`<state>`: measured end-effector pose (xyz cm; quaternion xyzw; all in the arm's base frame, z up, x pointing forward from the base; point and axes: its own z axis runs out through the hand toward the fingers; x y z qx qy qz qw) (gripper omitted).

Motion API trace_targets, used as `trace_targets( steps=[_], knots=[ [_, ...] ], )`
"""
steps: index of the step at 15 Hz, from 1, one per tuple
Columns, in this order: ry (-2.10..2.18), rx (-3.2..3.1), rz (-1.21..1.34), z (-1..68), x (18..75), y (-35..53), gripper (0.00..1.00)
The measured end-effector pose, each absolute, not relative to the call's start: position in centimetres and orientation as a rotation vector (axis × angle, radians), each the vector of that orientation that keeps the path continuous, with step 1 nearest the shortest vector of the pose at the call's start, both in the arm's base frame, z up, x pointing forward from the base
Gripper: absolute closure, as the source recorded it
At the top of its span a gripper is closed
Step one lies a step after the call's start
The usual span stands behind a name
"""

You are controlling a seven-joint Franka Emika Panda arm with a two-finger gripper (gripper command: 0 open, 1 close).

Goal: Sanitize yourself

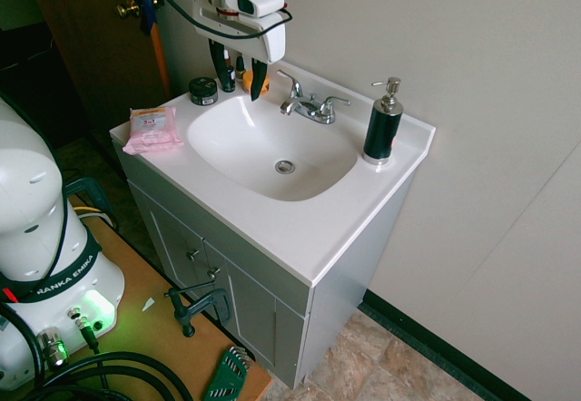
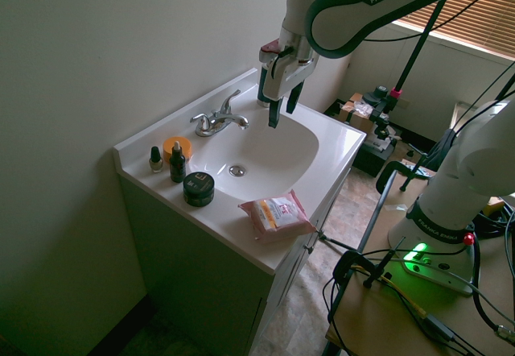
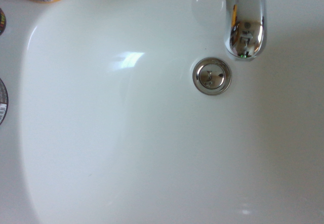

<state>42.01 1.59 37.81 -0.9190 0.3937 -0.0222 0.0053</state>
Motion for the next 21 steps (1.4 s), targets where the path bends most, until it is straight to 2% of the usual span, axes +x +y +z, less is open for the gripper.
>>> trace_targets(
  steps=[4,7,8,14,21],
  knots=[
    [1.248,-2.856,-0.059,37.6,42.4,1.6,0.00],
    [1.302,-2.788,-0.140,40.6,45.8,0.2,0.00],
    [1.329,-2.755,-0.160,41.8,47.4,-0.8,1.00],
    [1.526,-2.583,-0.201,46.0,54.6,-9.3,1.00],
    [1.646,-2.499,-0.183,46.6,56.8,-16.7,1.00]
  ],
)
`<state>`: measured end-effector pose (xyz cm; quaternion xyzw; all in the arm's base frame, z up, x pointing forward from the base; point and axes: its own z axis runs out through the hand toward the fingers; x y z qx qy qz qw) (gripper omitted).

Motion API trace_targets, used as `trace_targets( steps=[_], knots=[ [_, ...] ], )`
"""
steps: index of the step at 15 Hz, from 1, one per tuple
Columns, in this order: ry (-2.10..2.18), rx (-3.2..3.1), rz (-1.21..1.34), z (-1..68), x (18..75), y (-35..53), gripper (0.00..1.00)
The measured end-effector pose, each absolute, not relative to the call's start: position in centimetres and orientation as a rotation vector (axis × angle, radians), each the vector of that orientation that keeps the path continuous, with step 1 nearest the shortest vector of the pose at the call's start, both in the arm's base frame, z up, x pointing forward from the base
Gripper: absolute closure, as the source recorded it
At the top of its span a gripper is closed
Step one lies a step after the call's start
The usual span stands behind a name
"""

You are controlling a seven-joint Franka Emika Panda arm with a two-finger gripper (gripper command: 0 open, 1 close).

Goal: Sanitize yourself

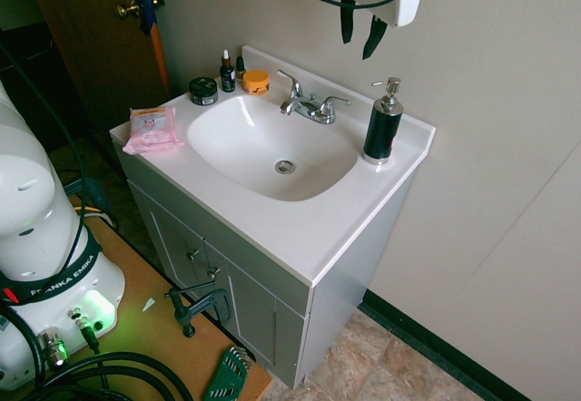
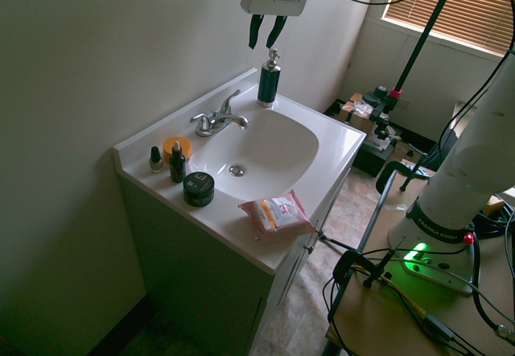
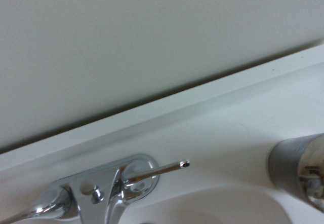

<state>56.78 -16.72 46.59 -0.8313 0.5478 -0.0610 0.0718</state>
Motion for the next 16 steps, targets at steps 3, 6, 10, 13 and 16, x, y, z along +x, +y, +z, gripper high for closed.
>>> trace_targets(
  steps=[3,6,10,13,16],
  knots=[
    [1.675,-2.478,-0.177,46.3,57.1,-18.6,1.00],
    [1.703,-2.462,-0.174,45.8,57.1,-20.4,1.00],
    [1.740,-2.438,-0.165,45.1,56.5,-23.1,1.00],
    [1.751,-2.431,-0.160,44.9,56.0,-24.3,1.00],
    [1.756,-2.427,-0.155,44.8,55.8,-24.7,1.00]
  ],
)
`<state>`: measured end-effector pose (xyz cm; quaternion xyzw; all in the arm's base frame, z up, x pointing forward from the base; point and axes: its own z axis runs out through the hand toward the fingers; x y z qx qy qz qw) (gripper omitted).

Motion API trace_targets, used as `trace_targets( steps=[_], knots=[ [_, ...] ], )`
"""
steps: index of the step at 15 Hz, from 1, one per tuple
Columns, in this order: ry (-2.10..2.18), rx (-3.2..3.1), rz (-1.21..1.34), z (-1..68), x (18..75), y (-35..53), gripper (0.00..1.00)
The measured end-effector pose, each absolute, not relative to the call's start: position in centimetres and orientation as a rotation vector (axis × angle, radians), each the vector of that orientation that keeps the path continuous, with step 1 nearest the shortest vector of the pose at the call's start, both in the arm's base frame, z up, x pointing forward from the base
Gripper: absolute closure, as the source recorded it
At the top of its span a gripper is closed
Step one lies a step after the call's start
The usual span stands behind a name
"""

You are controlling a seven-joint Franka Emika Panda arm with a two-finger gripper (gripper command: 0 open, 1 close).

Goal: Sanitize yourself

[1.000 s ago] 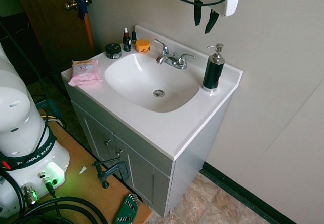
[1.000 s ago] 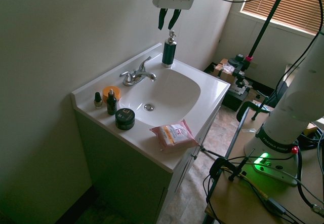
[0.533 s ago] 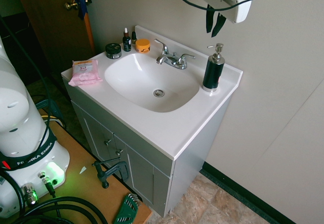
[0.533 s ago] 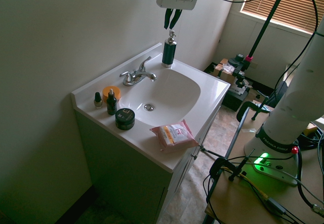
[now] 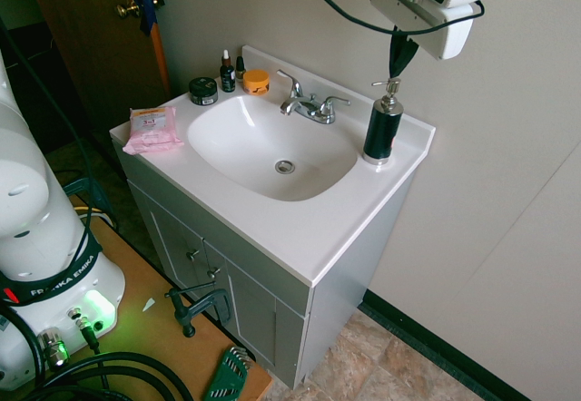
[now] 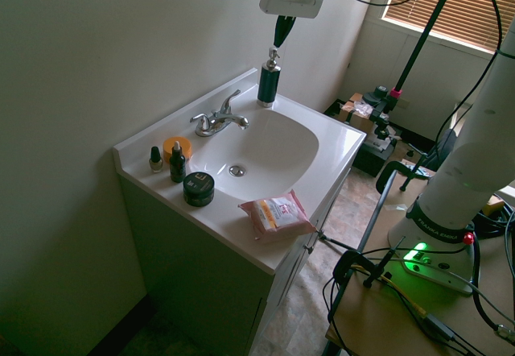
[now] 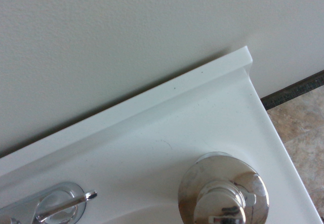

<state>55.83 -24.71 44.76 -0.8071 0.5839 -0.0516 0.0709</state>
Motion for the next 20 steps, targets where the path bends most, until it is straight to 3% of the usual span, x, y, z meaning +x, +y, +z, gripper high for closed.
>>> trace_targets(
  steps=[17,18,20],
  knots=[
    [1.727,-2.427,-0.142,44.3,57.6,-24.4,1.00],
    [1.703,-2.442,-0.136,44.7,57.5,-24.1,0.00],
    [1.628,-2.486,-0.111,45.9,57.0,-22.7,0.00]
  ],
)
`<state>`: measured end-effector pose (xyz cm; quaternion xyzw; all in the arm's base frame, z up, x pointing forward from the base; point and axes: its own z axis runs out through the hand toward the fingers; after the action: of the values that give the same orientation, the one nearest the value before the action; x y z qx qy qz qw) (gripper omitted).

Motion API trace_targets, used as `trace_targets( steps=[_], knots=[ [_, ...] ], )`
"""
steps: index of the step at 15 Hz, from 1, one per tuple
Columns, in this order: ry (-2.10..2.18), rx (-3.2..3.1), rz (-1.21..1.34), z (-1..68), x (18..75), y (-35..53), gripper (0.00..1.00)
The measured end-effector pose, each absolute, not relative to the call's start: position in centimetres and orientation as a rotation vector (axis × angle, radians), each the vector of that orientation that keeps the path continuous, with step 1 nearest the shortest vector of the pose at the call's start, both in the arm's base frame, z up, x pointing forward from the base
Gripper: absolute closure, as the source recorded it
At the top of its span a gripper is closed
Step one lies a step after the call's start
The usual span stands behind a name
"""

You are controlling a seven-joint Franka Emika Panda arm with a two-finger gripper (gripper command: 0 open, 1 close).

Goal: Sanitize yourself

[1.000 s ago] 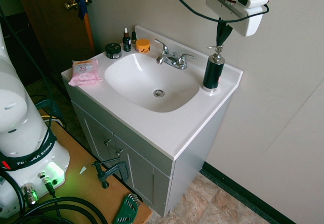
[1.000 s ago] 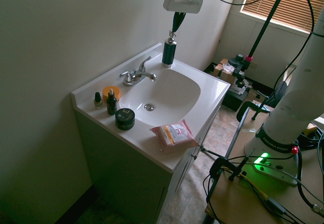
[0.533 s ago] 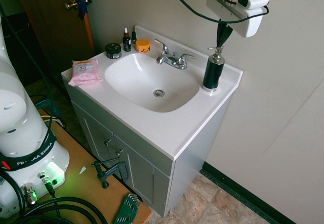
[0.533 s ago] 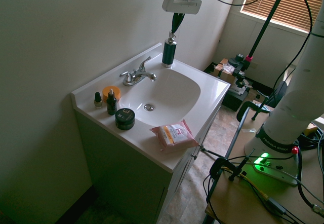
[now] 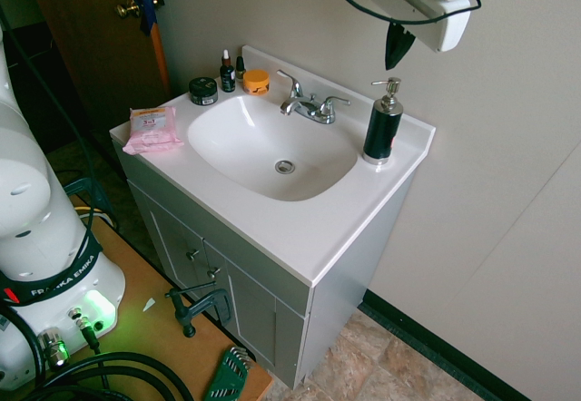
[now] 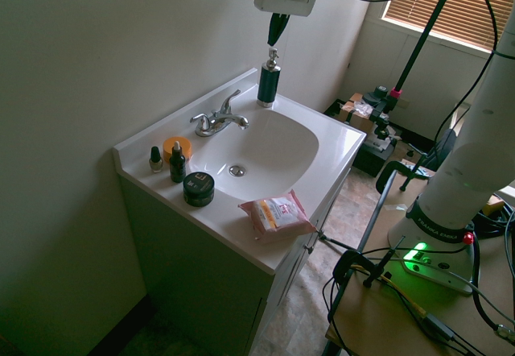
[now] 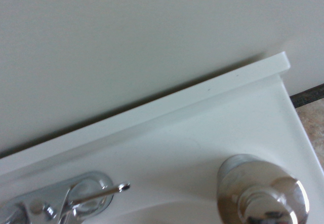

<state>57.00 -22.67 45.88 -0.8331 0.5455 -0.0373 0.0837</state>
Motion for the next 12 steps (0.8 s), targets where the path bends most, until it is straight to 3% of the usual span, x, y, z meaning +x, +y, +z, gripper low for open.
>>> trace_targets(
  steps=[12],
  knots=[
    [1.390,-2.723,-0.038,42.2,51.3,-12.8,0.00]
  ],
)
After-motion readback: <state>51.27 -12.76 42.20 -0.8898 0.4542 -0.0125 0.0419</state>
